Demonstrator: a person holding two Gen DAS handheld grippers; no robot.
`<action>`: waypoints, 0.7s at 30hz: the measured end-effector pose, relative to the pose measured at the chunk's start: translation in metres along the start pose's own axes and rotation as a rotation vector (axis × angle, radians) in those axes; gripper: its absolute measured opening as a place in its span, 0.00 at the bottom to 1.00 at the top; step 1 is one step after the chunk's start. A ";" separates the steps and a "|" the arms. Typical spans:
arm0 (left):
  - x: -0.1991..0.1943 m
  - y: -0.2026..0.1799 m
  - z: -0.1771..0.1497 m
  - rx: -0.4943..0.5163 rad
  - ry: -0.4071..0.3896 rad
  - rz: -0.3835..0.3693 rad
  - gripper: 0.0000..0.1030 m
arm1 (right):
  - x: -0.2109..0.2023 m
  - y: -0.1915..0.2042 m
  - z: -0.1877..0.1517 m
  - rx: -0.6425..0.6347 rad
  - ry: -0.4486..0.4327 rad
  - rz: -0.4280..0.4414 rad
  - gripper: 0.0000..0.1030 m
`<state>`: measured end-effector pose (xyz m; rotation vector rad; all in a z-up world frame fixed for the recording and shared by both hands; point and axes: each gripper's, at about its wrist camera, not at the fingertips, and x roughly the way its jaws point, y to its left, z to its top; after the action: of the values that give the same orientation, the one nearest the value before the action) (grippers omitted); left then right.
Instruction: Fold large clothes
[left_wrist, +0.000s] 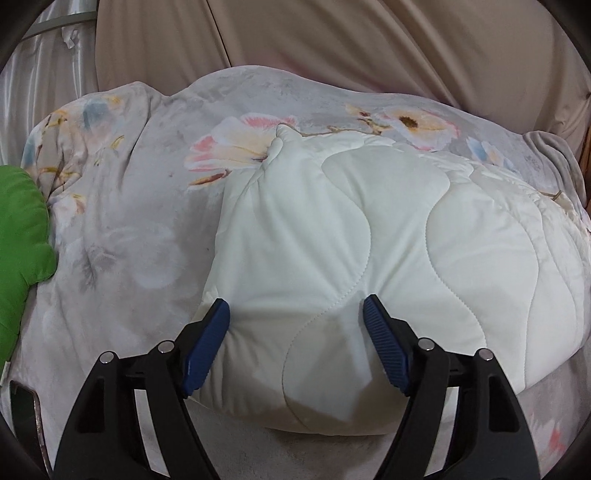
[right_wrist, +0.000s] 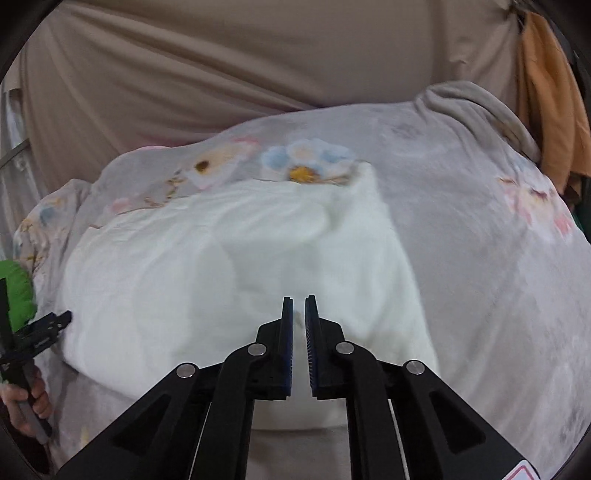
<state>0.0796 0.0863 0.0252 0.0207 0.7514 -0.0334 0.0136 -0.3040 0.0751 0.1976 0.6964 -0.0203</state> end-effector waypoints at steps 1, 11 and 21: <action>-0.001 0.000 -0.001 -0.004 0.000 -0.002 0.70 | 0.003 0.017 0.009 -0.031 -0.005 0.025 0.08; -0.002 0.000 -0.004 -0.017 -0.014 -0.005 0.70 | 0.067 0.142 0.055 -0.229 0.036 0.103 0.08; -0.031 0.032 0.004 -0.171 -0.057 -0.187 0.80 | 0.126 0.158 0.012 -0.316 0.166 0.113 0.09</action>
<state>0.0604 0.1192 0.0495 -0.2123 0.6953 -0.1475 0.1317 -0.1449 0.0312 -0.0658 0.8423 0.2155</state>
